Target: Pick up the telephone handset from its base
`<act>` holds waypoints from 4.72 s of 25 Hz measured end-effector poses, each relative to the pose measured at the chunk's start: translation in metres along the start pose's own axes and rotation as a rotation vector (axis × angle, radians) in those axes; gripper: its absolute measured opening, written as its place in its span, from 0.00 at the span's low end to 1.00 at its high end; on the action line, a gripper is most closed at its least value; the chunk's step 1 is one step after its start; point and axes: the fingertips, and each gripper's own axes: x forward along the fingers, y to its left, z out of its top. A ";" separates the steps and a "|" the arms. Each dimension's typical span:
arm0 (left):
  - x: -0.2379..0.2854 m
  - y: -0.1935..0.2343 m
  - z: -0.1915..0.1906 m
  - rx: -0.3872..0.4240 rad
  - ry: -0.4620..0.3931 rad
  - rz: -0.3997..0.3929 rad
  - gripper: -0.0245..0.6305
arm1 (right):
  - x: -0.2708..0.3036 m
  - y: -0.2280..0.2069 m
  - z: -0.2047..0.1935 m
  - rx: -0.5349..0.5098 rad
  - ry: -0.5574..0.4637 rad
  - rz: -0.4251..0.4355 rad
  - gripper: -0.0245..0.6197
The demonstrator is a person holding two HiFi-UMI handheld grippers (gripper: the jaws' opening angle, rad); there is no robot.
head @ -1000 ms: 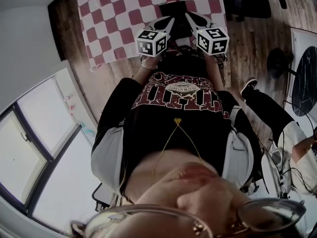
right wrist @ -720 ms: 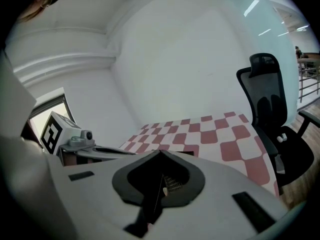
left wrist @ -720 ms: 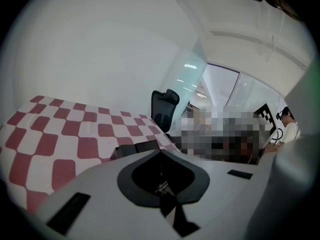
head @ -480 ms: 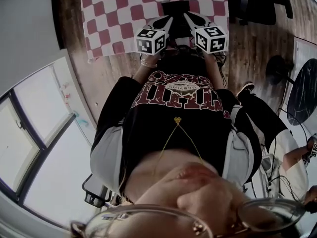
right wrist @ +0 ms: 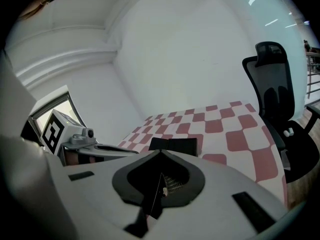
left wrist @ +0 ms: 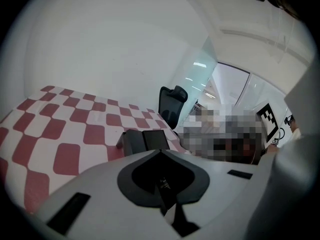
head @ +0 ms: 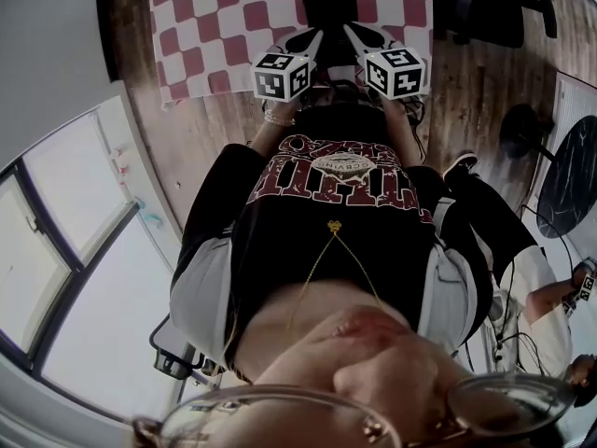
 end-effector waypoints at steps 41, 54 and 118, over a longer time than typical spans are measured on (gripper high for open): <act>0.017 0.036 -0.038 -0.106 0.155 -0.030 0.27 | 0.001 -0.018 -0.026 0.070 0.034 -0.042 0.07; 0.035 0.038 -0.042 -0.157 0.196 -0.058 0.28 | -0.012 -0.033 -0.026 0.109 0.006 -0.094 0.07; -0.052 0.027 0.033 -0.365 -0.077 -0.181 0.16 | -0.008 0.000 -0.004 0.005 -0.016 0.002 0.07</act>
